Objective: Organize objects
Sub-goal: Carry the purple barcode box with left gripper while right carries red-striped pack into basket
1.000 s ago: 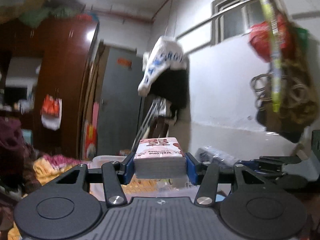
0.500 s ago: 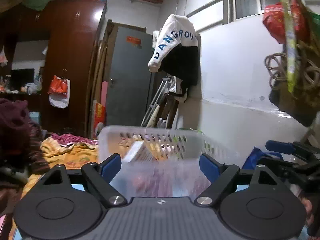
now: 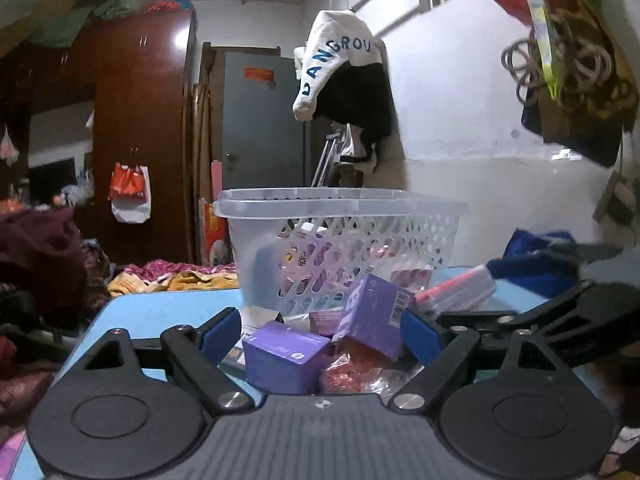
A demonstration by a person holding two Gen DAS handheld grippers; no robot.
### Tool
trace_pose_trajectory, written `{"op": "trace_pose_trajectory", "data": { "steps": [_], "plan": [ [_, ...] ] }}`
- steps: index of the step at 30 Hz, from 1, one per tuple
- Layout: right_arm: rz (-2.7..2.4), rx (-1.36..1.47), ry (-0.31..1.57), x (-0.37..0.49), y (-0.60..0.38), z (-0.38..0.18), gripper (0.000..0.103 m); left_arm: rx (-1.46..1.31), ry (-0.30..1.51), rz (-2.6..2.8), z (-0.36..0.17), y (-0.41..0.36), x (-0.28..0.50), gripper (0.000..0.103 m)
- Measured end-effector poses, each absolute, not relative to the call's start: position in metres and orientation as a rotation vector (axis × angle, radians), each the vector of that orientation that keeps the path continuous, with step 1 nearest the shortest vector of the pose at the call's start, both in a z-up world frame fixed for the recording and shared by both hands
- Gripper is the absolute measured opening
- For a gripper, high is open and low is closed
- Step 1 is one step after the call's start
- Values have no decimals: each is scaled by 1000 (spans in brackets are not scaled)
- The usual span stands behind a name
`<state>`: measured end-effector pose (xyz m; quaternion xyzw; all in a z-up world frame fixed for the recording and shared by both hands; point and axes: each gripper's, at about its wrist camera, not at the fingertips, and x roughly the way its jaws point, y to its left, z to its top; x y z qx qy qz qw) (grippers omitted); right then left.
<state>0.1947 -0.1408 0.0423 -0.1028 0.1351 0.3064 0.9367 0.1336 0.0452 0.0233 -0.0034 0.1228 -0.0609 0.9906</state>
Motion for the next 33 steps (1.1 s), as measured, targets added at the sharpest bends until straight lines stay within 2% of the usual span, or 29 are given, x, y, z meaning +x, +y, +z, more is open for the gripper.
{"op": "trace_pose_trajectory", "data": {
  "steps": [2, 3, 4, 8, 14, 19, 21, 22, 30, 31, 33],
  "plan": [
    [645, -196, 297, 195, -139, 40, 97, -22, 244, -95, 23, 52, 130, 89],
    [642, -193, 304, 197, -139, 39, 91, -25, 242, -84, 23, 54, 129, 89],
    [638, -191, 310, 198, -140, 40, 80, -29, 243, -83, 23, 56, 129, 89],
    [635, -158, 286, 187, -153, 39, 78, -13, 253, -113, 21, 51, 132, 89],
    [624, 26, 236, 184, -206, 41, 78, 176, 280, -132, 22, 1, 149, 89],
    [608, 102, 249, 190, -227, 31, 78, 286, 395, -176, 13, -31, 168, 89],
    [604, 133, 238, 189, -231, 30, 78, 347, 405, -162, 10, -41, 167, 85],
    [601, 136, 228, 188, -232, 30, 78, 355, 400, -165, 10, -42, 166, 81],
    [597, 162, 217, 190, -234, 29, 78, 320, 401, -156, 16, -42, 180, 80],
    [596, 165, 217, 190, -234, 28, 78, 328, 416, -164, 13, -43, 183, 78],
    [596, 166, 215, 190, -234, 27, 78, 330, 435, -175, 10, -44, 186, 58]
  ]
}}
